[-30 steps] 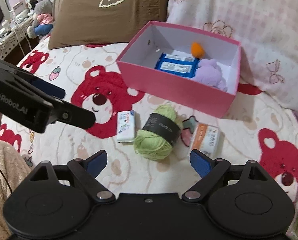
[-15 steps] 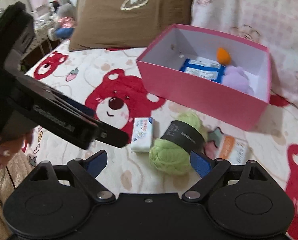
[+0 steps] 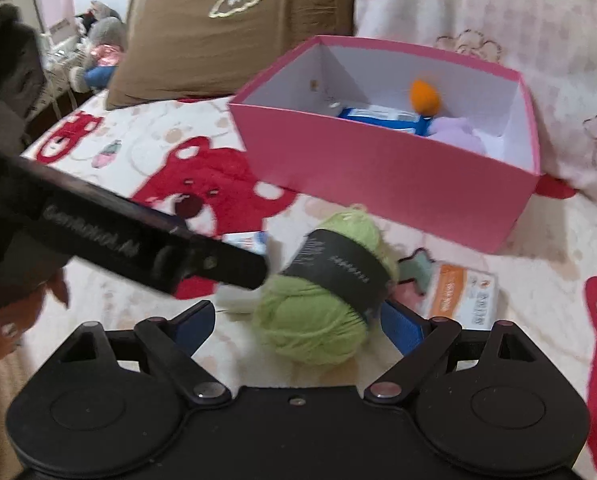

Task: Organize objects
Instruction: 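Lower the left gripper onto the green yarn ball and close, then lift the green yarn ball with the left gripper and carry it into the pink box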

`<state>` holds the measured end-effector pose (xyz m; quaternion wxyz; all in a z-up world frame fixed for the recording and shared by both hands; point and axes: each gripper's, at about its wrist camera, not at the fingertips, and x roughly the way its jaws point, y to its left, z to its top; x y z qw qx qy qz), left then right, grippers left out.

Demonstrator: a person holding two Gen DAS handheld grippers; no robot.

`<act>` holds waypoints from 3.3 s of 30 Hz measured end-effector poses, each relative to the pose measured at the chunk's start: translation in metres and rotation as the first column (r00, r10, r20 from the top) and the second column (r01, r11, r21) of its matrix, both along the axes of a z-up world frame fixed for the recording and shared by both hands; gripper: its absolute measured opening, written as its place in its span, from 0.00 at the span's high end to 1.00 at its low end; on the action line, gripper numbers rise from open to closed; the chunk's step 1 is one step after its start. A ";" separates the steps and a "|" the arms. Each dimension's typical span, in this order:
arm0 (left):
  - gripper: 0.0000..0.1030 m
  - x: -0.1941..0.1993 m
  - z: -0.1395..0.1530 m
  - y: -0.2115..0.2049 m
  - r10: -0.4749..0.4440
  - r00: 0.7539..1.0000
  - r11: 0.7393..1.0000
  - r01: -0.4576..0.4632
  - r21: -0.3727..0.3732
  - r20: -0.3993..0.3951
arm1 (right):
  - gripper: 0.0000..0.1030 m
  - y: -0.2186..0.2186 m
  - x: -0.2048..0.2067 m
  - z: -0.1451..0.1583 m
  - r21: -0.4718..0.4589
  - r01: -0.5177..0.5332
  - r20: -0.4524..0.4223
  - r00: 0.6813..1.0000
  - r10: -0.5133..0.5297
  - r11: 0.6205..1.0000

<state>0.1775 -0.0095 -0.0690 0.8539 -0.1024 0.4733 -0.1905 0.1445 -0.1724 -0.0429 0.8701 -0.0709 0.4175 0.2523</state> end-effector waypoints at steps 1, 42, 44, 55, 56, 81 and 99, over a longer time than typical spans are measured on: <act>0.07 0.000 -0.003 0.001 -0.003 1.000 1.000 0.003 -0.010 -0.004 | 0.11 -0.001 0.004 -0.002 -0.004 0.014 -0.007 1.000 -0.014 1.000; 0.49 0.023 -0.066 0.000 0.017 0.995 0.937 -0.049 -0.347 -0.095 | 0.30 0.004 0.043 -0.042 0.003 0.110 -0.227 0.968 -0.106 0.994; 0.49 0.022 -0.068 -0.002 0.020 0.996 0.938 -0.050 -0.343 -0.092 | 0.30 0.003 0.045 -0.044 0.005 0.124 -0.240 0.963 -0.119 0.992; 0.50 0.020 -0.071 -0.008 0.016 0.995 0.935 -0.050 -0.352 -0.097 | 0.36 0.012 0.041 -0.045 -0.049 0.084 -0.204 0.975 -0.093 0.995; 0.49 0.020 -0.072 -0.008 0.015 0.995 0.935 -0.049 -0.351 -0.100 | 0.36 0.012 0.040 -0.044 -0.053 0.079 -0.199 0.976 -0.088 0.995; 0.46 -0.003 -0.042 0.003 0.026 0.990 0.920 -0.078 -0.385 -0.139 | 0.36 0.028 0.003 -0.011 -0.103 -0.063 -0.047 0.997 0.058 0.993; 0.46 -0.028 0.020 0.020 0.033 0.989 0.948 -0.076 -0.308 -0.141 | 0.42 0.037 -0.039 0.036 -0.072 -0.149 0.128 0.979 0.157 0.986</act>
